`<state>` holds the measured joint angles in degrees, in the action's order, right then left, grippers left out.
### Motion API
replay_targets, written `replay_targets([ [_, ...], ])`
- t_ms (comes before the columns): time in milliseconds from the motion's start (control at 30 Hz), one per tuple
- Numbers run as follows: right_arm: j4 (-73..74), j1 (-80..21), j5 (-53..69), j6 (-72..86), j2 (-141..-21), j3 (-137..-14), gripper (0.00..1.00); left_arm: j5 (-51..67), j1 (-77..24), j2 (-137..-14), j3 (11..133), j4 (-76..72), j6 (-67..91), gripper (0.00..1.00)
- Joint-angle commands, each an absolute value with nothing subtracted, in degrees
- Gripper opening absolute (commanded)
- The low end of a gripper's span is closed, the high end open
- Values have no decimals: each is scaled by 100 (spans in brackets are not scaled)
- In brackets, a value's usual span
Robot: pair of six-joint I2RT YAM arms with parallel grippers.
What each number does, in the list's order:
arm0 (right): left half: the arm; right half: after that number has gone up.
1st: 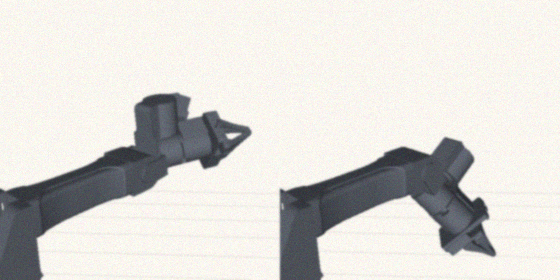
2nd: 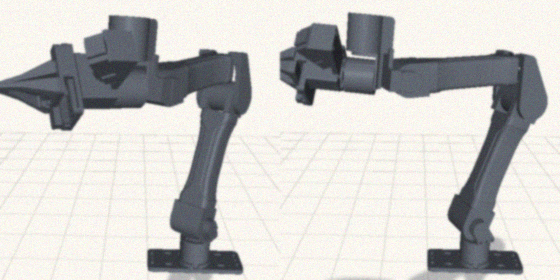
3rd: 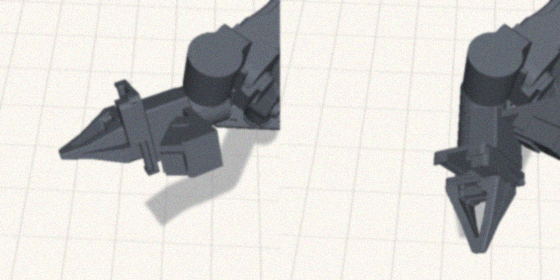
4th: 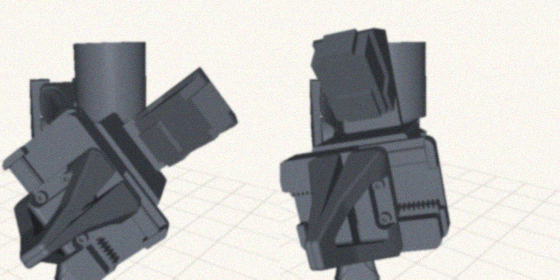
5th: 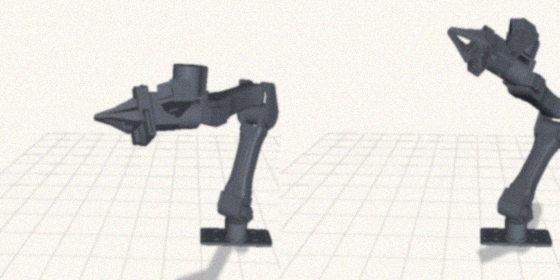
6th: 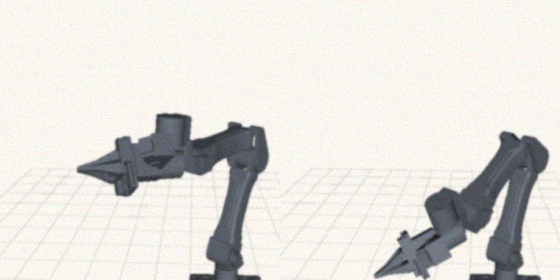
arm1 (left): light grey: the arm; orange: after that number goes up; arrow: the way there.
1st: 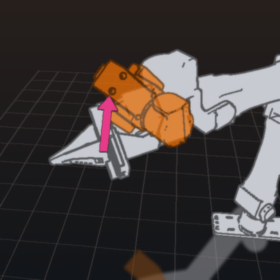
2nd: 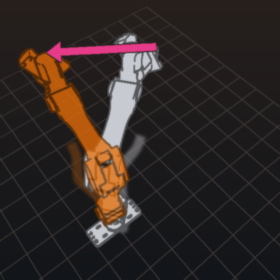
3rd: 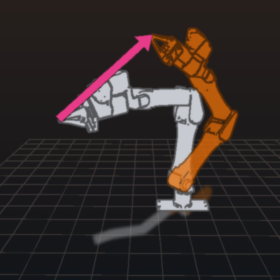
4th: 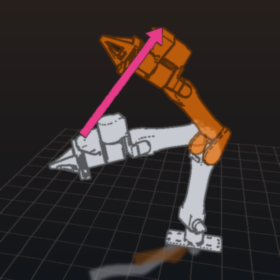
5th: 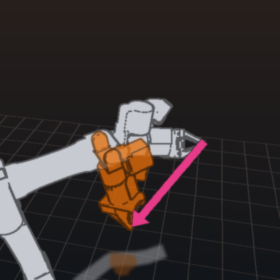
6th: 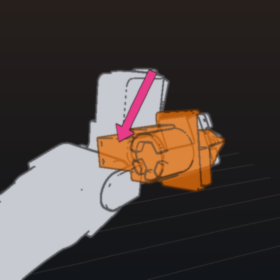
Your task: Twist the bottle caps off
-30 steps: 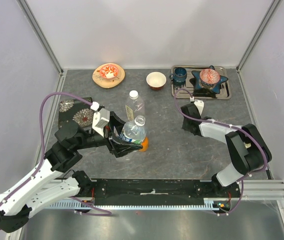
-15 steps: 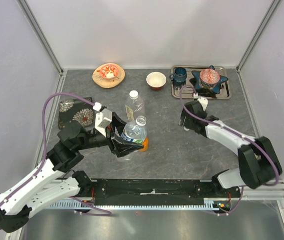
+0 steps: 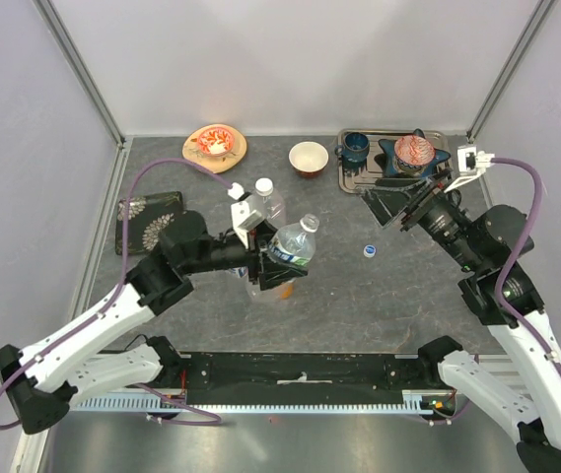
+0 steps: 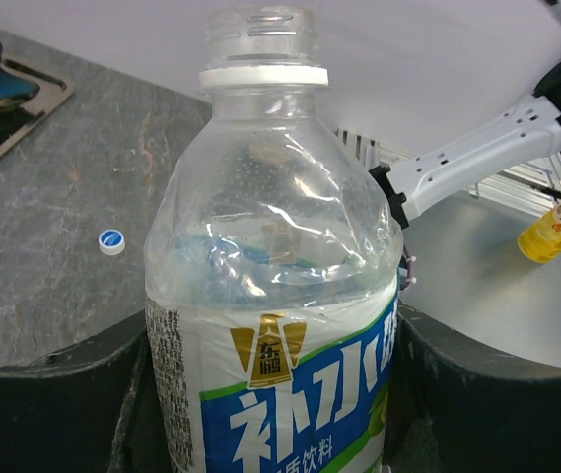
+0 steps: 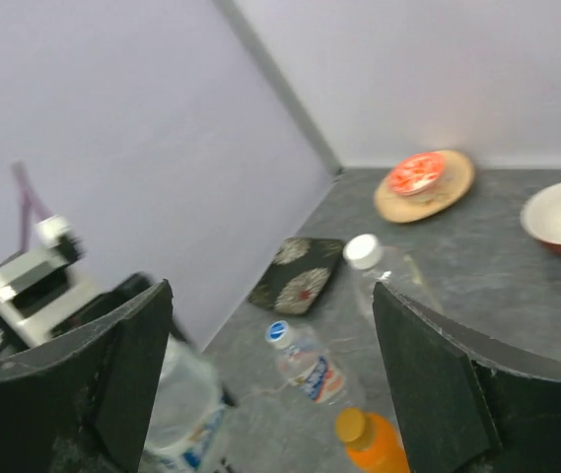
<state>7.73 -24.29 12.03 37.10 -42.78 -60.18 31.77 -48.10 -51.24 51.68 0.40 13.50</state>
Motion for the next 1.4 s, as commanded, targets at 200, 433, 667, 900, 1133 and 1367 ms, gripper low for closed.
replay_targets([
  [200, 1072, -2830, 2812, 3604, -4877, -6609, 90, 3621, -4816, -6239, 6073, -193, 1169, 35],
  [433, 1133, -3339, 2734, 3384, -5097, -6644, 85, 3718, -4834, -6460, 6275, -229, 1230, 35],
  [667, 1160, -3612, 2505, 3243, -5265, -6653, 69, 3805, -4852, -6513, 6293, -211, 1231, 36],
  [900, 1169, -3638, 2382, 3199, -5221, -6592, 44, 3832, -4860, -6486, 6240, -176, 1169, 37],
  [1133, 1186, -3639, 2373, 3261, -5177, -6521, 13, 3771, -4860, -6442, 6223, -176, 1099, 37],
  [1367, 1169, -3630, 2417, 3410, -5177, -6547, 0, 3718, -4860, -6451, 6205, -229, 1107, 38],
])
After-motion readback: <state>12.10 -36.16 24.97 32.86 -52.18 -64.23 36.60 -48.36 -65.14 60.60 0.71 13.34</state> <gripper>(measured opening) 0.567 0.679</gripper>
